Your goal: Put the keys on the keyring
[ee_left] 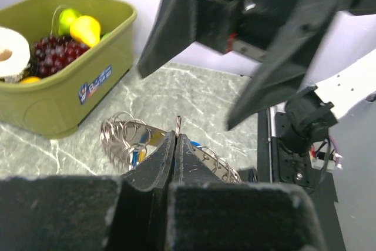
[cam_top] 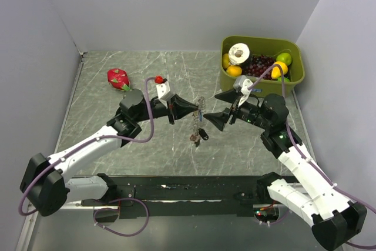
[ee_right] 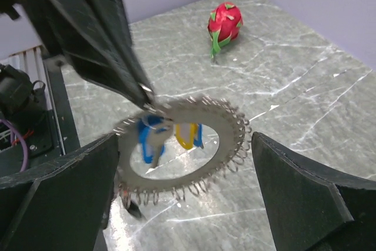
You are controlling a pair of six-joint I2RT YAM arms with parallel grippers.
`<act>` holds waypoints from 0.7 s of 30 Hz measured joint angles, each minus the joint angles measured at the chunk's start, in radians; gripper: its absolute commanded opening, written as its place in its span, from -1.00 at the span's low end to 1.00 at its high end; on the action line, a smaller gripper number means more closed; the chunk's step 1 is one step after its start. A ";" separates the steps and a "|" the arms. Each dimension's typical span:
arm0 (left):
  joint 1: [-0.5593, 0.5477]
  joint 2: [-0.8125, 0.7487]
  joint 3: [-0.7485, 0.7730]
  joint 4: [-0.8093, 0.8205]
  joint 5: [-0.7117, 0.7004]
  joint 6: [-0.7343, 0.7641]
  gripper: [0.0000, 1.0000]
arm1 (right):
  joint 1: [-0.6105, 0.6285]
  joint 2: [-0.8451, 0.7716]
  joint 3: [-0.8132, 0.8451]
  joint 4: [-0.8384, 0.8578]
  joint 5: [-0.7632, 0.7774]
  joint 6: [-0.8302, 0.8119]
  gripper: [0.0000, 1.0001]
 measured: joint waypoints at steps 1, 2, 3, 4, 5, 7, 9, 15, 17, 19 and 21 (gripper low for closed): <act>-0.001 0.017 0.006 0.000 -0.008 -0.003 -0.98 | 0.000 -0.004 0.000 0.003 0.002 0.005 0.99; -0.002 0.032 0.013 0.000 -0.016 -0.006 -0.98 | 0.000 -0.006 0.000 0.006 0.004 0.010 1.00; -0.003 0.055 0.020 0.000 -0.025 -0.011 -0.98 | 0.000 -0.009 0.000 0.008 0.006 0.013 1.00; -0.005 0.084 0.032 0.000 -0.037 -0.018 -0.98 | 0.000 -0.011 0.000 0.009 0.008 0.017 1.00; -0.007 0.107 0.042 0.000 -0.047 -0.026 -0.98 | 0.000 -0.012 0.000 0.009 0.009 0.019 1.00; -0.013 0.165 0.065 0.002 -0.066 -0.040 -0.98 | 0.000 -0.017 0.000 0.010 0.015 0.023 1.00; -0.019 0.226 0.086 0.017 -0.084 -0.060 -0.98 | -0.001 -0.026 0.000 0.010 0.020 0.028 0.99; -0.044 0.394 0.162 0.057 -0.122 -0.100 -0.98 | -0.004 -0.056 0.000 0.006 0.034 0.034 1.00; -0.057 0.447 0.204 0.077 -0.146 -0.109 -0.98 | -0.005 -0.063 0.000 0.005 0.039 0.037 0.99; -0.068 0.483 0.222 0.124 -0.174 -0.129 -0.98 | -0.005 -0.067 -0.002 0.004 0.039 0.039 1.00; -0.072 0.505 0.212 0.189 -0.193 -0.161 -0.98 | -0.005 -0.068 -0.008 0.005 0.039 0.042 1.00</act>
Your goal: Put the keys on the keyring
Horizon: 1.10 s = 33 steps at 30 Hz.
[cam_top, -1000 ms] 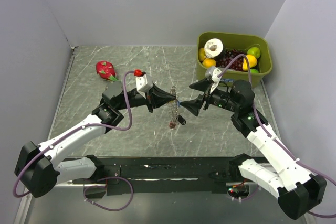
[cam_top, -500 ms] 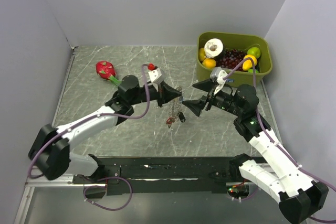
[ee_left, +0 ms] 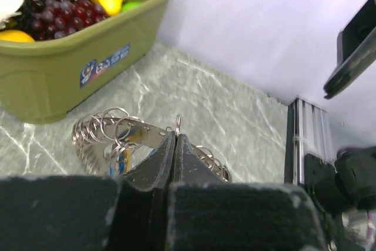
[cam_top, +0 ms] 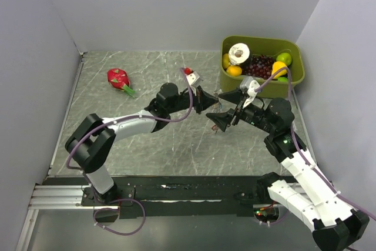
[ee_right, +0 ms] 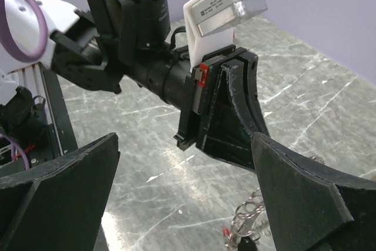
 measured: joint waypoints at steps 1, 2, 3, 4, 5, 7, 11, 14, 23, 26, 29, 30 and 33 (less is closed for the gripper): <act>-0.002 0.012 -0.016 0.053 -0.011 -0.021 -0.98 | 0.000 0.000 -0.006 0.001 0.000 0.002 1.00; -0.005 0.026 -0.043 0.112 -0.022 -0.039 -0.98 | -0.001 0.000 -0.013 -0.001 0.000 0.003 1.00; -0.007 0.041 -0.076 0.163 -0.032 -0.057 -0.98 | -0.001 0.001 -0.020 -0.001 -0.001 0.003 1.00; -0.009 0.060 -0.116 0.212 -0.048 -0.075 -0.98 | -0.001 0.003 -0.029 -0.003 -0.001 0.005 1.00; -0.012 0.084 -0.158 0.255 -0.060 -0.089 -0.98 | -0.001 0.004 -0.037 -0.002 -0.002 0.007 1.00; -0.023 0.136 -0.245 0.357 -0.084 -0.132 -0.98 | -0.001 0.010 -0.051 -0.002 -0.002 0.013 1.00; -0.052 0.153 -0.401 0.453 -0.151 -0.174 -0.98 | -0.001 0.027 -0.060 -0.011 -0.003 0.022 1.00; -0.063 0.153 -0.471 0.461 -0.198 -0.184 -0.98 | -0.002 0.029 -0.060 -0.009 -0.005 0.022 1.00; -0.076 0.150 -0.510 0.464 -0.239 -0.180 -0.92 | -0.002 0.048 -0.060 -0.006 -0.018 0.029 1.00; -0.086 0.143 -0.510 0.449 -0.248 -0.169 -0.91 | -0.002 0.048 -0.060 -0.006 -0.019 0.029 1.00; -0.095 0.125 -0.510 0.426 -0.256 -0.151 -0.77 | -0.002 0.053 -0.059 -0.008 -0.026 0.028 1.00; -0.098 0.120 -0.510 0.418 -0.257 -0.147 -0.71 | -0.002 0.055 -0.059 -0.009 -0.027 0.028 1.00; -0.108 0.105 -0.510 0.397 -0.265 -0.130 -0.42 | -0.002 0.056 -0.059 -0.013 -0.029 0.028 0.99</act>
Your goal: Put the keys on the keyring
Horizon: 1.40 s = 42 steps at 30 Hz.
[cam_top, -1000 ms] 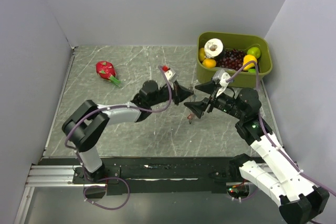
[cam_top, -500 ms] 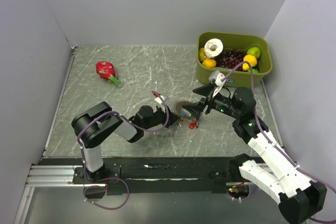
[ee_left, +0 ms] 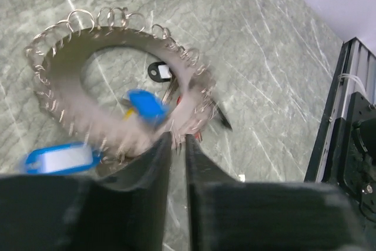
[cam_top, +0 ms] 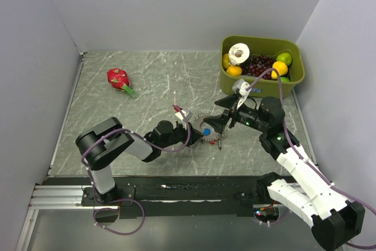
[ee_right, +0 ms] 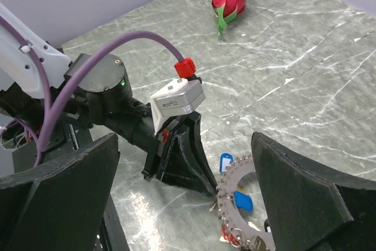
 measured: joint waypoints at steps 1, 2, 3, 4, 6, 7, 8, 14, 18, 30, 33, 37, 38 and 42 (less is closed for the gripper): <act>-0.003 -0.007 0.000 -0.004 -0.002 0.005 -0.19 | 0.000 0.000 0.000 0.001 0.000 0.000 1.00; -0.005 -0.019 0.000 -0.011 -0.008 0.007 -0.11 | 0.000 0.000 0.000 0.002 -0.002 0.001 1.00; -0.008 -0.033 -0.001 -0.016 -0.013 0.016 -0.04 | 0.000 0.000 0.000 0.003 -0.003 0.001 0.99; -0.010 -0.048 -0.003 -0.019 -0.018 0.019 0.09 | 0.000 0.000 0.000 0.003 -0.004 0.001 0.99; -0.011 -0.090 -0.018 -0.021 -0.043 0.029 0.32 | 0.000 0.000 0.000 0.004 -0.008 0.000 1.00; -0.012 -0.116 -0.029 -0.025 -0.053 0.033 0.68 | 0.000 0.000 0.000 0.003 -0.008 0.000 1.00; -0.012 -0.143 -0.039 -0.031 -0.075 0.034 0.81 | 0.000 0.000 0.000 0.003 -0.009 0.000 1.00; -0.012 -0.271 -0.053 -0.083 -0.209 0.024 0.93 | 0.000 0.000 0.000 0.008 -0.023 0.005 0.99; -0.012 -0.307 -0.045 -0.130 -0.248 0.027 0.93 | 0.000 0.003 0.000 0.009 -0.035 0.009 1.00; 0.006 -0.375 -0.005 -0.239 -0.257 0.101 0.93 | 0.000 0.034 0.002 -0.003 -0.024 0.029 1.00; 0.061 -0.420 -0.039 -0.241 -0.260 0.084 0.93 | 0.000 0.053 0.018 -0.036 0.007 0.032 1.00; 0.251 -0.493 -0.135 -0.247 -0.242 0.005 0.93 | -0.001 0.083 0.043 -0.087 0.063 0.035 0.99; 0.308 -0.510 -0.158 -0.255 -0.240 -0.020 0.93 | -0.001 0.086 0.043 -0.098 0.080 0.037 1.00; 0.470 -0.616 -0.229 -0.353 -0.262 -0.093 0.93 | -0.002 0.088 0.043 -0.144 0.164 0.050 1.00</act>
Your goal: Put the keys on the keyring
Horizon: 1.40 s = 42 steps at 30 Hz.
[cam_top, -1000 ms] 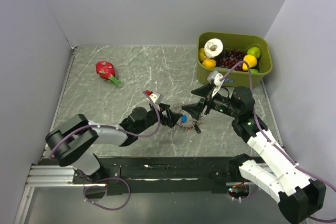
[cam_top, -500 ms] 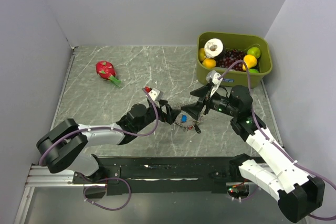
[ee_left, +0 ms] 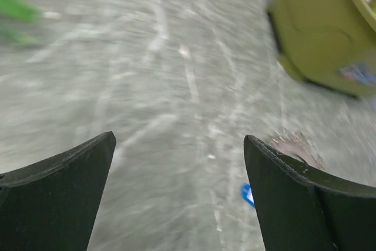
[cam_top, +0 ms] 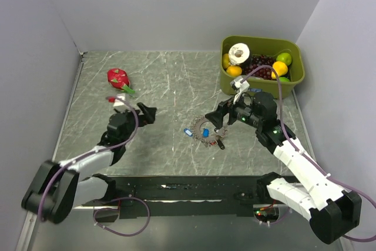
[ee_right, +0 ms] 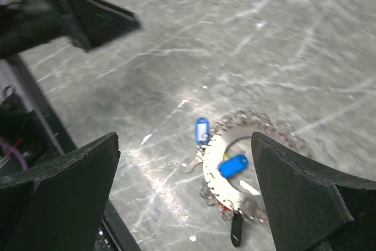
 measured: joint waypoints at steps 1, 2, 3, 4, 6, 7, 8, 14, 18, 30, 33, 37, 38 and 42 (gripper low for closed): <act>0.018 -0.029 -0.008 -0.028 -0.015 -0.011 0.93 | -0.001 0.000 0.000 -0.006 0.021 0.003 1.00; 0.037 -0.072 -0.016 -0.064 -0.039 -0.019 0.93 | -0.002 -0.001 0.000 -0.016 0.049 0.007 1.00; 0.050 -0.121 -0.022 -0.100 -0.065 -0.027 0.93 | -0.004 -0.002 0.000 -0.026 0.078 0.012 1.00; 0.059 -0.172 -0.029 -0.130 -0.092 -0.032 0.93 | -0.008 -0.004 0.000 -0.035 0.103 0.019 1.00; 0.068 -0.288 -0.048 -0.177 -0.150 -0.034 0.93 | -0.020 -0.012 -0.003 -0.047 0.152 0.030 1.00; 0.068 -0.330 -0.057 -0.194 -0.169 -0.035 0.93 | -0.029 -0.019 -0.006 -0.054 0.183 0.035 1.00; 0.068 -0.398 -0.072 -0.216 -0.203 -0.039 0.93 | -0.038 -0.029 -0.010 -0.063 0.211 0.045 1.00; 0.068 -0.625 -0.108 -0.338 -0.323 -0.054 0.93 | -0.118 -0.104 -0.080 -0.106 0.369 0.105 1.00; 0.069 -0.636 -0.088 -0.426 -0.364 -0.082 0.93 | -0.149 -0.182 -0.145 -0.126 0.428 0.137 1.00; 0.069 -0.468 0.073 -0.565 -0.349 -0.091 0.93 | -0.150 -0.326 -0.187 -0.089 0.437 0.137 1.00; 0.069 -0.479 0.072 -0.556 -0.330 -0.085 0.93 | -0.150 -0.340 -0.187 -0.078 0.419 0.131 0.99; 0.069 -0.523 0.060 -0.530 -0.319 -0.071 0.93 | -0.150 -0.391 -0.214 0.005 0.379 0.115 1.00; 0.069 -0.533 0.056 -0.519 -0.319 -0.066 0.93 | -0.150 -0.404 -0.232 0.040 0.369 0.110 1.00; 0.069 -0.542 0.040 -0.483 -0.321 -0.051 0.93 | -0.150 -0.432 -0.338 0.205 0.356 0.104 1.00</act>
